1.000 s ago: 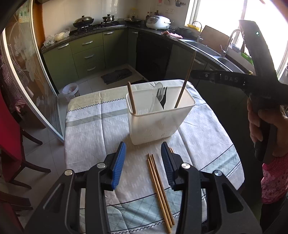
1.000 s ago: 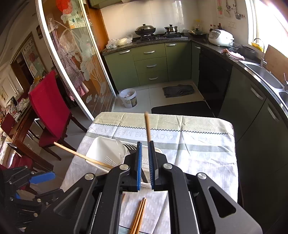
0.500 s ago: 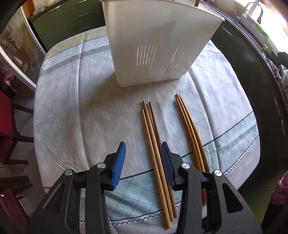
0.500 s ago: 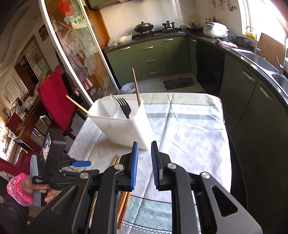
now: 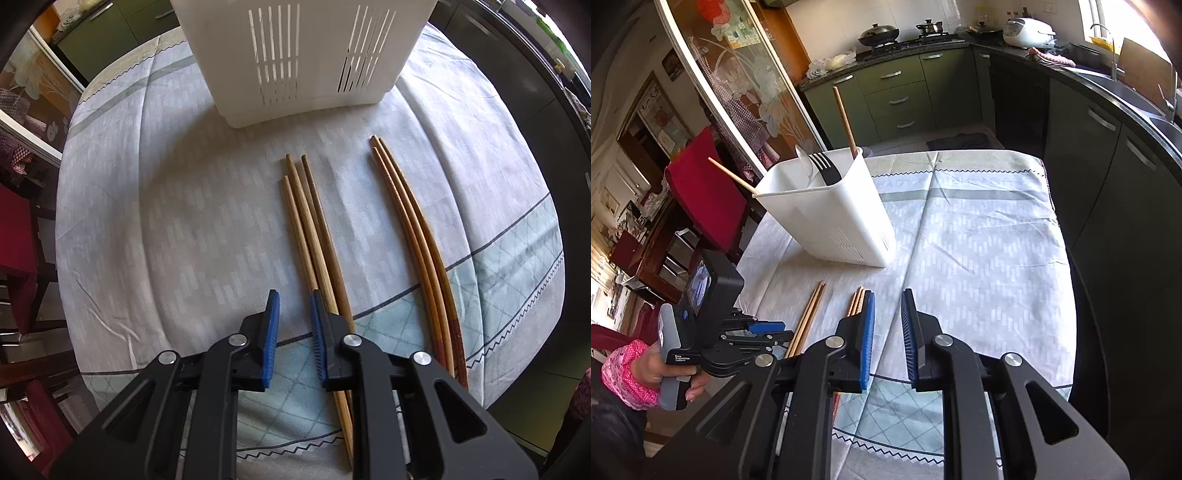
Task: Organize utensils
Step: 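Grasp another wooden chopstick with the left gripper while the right gripper reaches toward chopsticks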
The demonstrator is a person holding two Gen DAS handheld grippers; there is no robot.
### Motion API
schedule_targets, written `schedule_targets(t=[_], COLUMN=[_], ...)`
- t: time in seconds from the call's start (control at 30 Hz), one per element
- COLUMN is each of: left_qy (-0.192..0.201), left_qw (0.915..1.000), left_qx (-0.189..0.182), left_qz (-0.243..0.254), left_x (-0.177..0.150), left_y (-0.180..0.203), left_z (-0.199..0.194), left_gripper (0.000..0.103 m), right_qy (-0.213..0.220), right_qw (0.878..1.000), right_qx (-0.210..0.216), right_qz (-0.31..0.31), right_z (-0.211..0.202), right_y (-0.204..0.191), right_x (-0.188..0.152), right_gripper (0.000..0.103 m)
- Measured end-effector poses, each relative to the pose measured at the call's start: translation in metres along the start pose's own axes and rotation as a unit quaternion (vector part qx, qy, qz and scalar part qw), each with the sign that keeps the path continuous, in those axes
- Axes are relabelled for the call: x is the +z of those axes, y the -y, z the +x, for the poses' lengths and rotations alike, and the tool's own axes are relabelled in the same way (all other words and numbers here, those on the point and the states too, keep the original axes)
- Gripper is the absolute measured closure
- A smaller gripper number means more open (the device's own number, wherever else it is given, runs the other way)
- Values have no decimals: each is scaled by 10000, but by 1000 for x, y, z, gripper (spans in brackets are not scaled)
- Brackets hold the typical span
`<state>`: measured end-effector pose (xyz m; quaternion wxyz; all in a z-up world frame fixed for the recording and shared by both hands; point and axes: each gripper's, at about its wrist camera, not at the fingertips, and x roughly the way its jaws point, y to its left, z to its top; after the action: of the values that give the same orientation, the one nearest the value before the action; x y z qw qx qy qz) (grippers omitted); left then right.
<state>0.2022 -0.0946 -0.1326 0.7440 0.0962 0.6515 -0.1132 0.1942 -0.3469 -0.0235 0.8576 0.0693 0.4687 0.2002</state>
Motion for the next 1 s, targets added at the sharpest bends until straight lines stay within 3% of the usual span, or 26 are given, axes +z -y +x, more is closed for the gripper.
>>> schedule_targets(t=[0.4,0.63,0.77,1.0], left_qy=[-160,-131,112,923], left_qw=[9998,9999,9999,9954], left_qx=[-49,-74,-39,-10], left_qz=[65,57,-39,-261], left_x=[3,11,9,0], left_y=[14,9,-10,-36], left_z=[11,17,5,-42], left_gripper=[88,96,97,97], right_qy=[-157,-461,-847,-1678], right_qw=[9999,9988,9956,9845], right_qx=[4,-2,-76,-16], right_qz=[-38,-190,-392,-510], right_z=[9,28,52,113], right_y=[-5,-15,-27,-46], right_x=[-3,-10,-19,-36], right_gripper=[80,80,80,80])
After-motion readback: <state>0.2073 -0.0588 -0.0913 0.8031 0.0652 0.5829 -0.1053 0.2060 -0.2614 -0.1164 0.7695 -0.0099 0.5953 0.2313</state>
